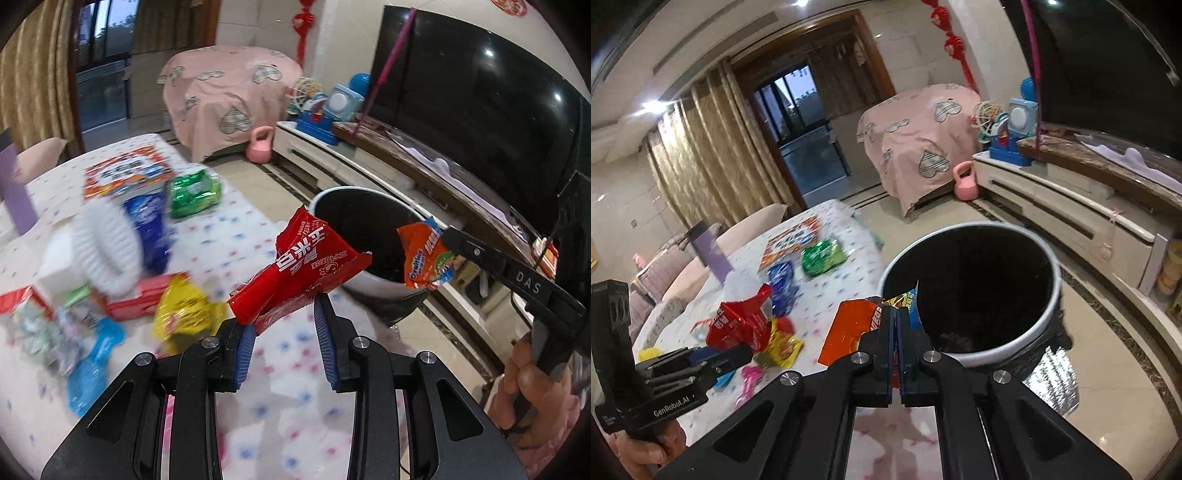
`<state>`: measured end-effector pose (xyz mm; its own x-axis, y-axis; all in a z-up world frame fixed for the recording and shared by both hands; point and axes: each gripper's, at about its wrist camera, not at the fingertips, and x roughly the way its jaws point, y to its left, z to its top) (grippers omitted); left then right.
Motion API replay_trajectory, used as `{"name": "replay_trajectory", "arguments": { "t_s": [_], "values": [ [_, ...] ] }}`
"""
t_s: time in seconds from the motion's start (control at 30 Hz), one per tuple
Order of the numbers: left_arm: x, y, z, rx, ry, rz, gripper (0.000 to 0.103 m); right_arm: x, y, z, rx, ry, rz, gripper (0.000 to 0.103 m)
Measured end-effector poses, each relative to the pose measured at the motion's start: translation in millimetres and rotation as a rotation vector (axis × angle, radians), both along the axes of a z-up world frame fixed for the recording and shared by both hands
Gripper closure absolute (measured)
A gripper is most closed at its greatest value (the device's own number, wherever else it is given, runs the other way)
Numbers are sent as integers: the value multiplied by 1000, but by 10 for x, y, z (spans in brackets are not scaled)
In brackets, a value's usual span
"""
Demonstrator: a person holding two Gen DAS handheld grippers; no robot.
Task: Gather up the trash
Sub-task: 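Carry both wrappers over the trash bin and open both grippers to drop them, then grasp the crumpled tissue with the left gripper while the right grasps the pink brush packet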
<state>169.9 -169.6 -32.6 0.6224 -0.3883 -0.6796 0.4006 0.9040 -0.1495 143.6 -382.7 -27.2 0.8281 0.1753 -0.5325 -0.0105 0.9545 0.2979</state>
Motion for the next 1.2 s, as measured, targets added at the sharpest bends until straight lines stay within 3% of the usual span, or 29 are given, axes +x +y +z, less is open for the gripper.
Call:
{"name": "replay_trajectory", "arguments": {
  "t_s": [0.7,0.87,1.0,1.07,1.1,1.2],
  "values": [
    [650,-1071,-130,44,83,-126,71,561,-658,-111,-49,58,-66,102],
    [735,-1147,-174,32,107,-131,49,652,-708,-177,-61,88,-83,99],
    [717,-1159,-178,51,99,-127,29,700,-779,-257,-41,117,-90,93],
    [695,-1108,-171,45,99,-119,27,690,-816,-273,-25,120,-95,79],
    [676,-1071,-164,41,98,-114,27,670,-824,-267,-19,117,-97,66],
    [595,-920,-140,21,97,-98,27,588,-816,-208,-4,90,-100,57]
  ]
}}
